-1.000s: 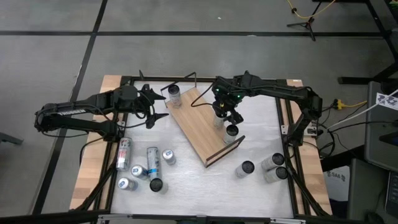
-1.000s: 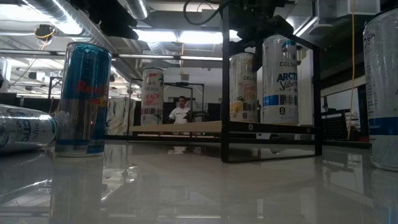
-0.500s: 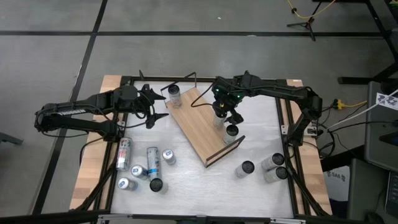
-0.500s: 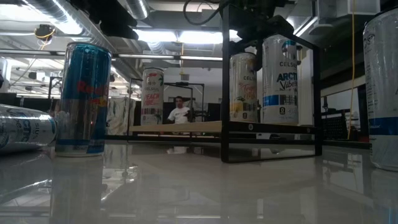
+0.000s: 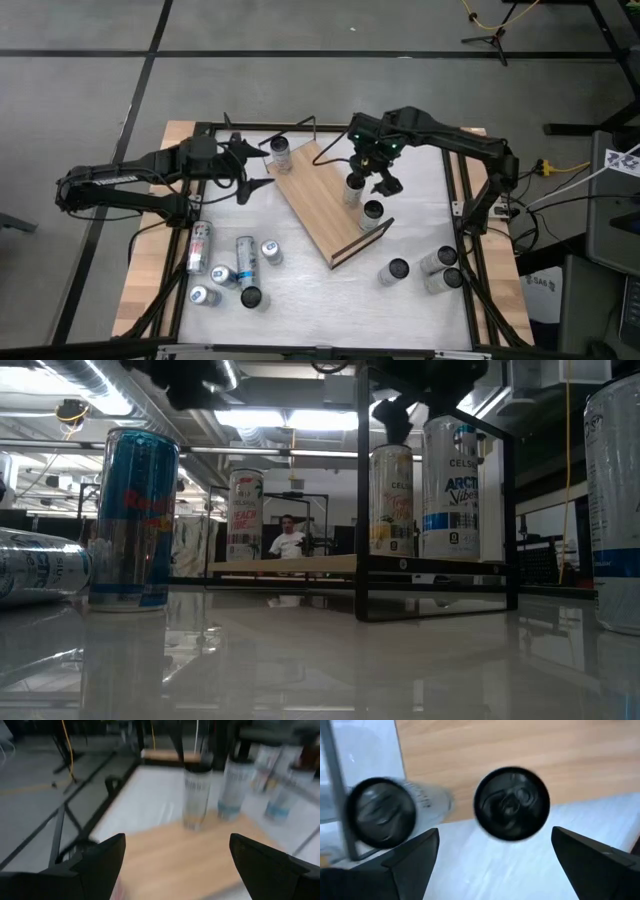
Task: Place canned beverage on shelf
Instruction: Put the top blue soda can on the shelf
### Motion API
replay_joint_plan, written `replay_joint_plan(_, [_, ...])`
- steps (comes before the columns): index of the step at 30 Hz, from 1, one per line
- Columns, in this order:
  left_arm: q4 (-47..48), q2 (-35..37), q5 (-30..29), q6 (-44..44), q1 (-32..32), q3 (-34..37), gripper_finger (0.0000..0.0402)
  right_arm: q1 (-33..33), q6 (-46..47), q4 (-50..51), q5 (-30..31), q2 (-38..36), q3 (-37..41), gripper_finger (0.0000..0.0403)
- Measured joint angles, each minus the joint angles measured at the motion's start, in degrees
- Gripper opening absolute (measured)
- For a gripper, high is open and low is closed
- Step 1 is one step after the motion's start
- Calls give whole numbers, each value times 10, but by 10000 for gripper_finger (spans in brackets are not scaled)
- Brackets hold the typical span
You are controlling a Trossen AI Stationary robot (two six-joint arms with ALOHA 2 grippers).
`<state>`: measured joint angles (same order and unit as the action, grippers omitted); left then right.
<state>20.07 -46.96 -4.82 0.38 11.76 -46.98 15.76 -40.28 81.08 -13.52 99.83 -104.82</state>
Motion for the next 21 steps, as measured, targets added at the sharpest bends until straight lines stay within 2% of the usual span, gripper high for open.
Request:
replay_joint_plan(5, [-77, -16, 0, -3, -22, 0, 350, 0, 29, 48, -7, -15, -22, 379])
replay_joint_plan(10, [-110, -49, 0, -3, -60, -1, 350, 0, 54, 44, -22, -68, 4, 379])
replay_joint_plan(17, [-79, -113, -19, -34, -135, -54, 350, 0, 71, -33, -26, -166, 96, 379])
replay_joint_plan(21, [12, -152, -86, -80, -184, -97, 350, 0, 89, -84, -25, -223, 172, 379])
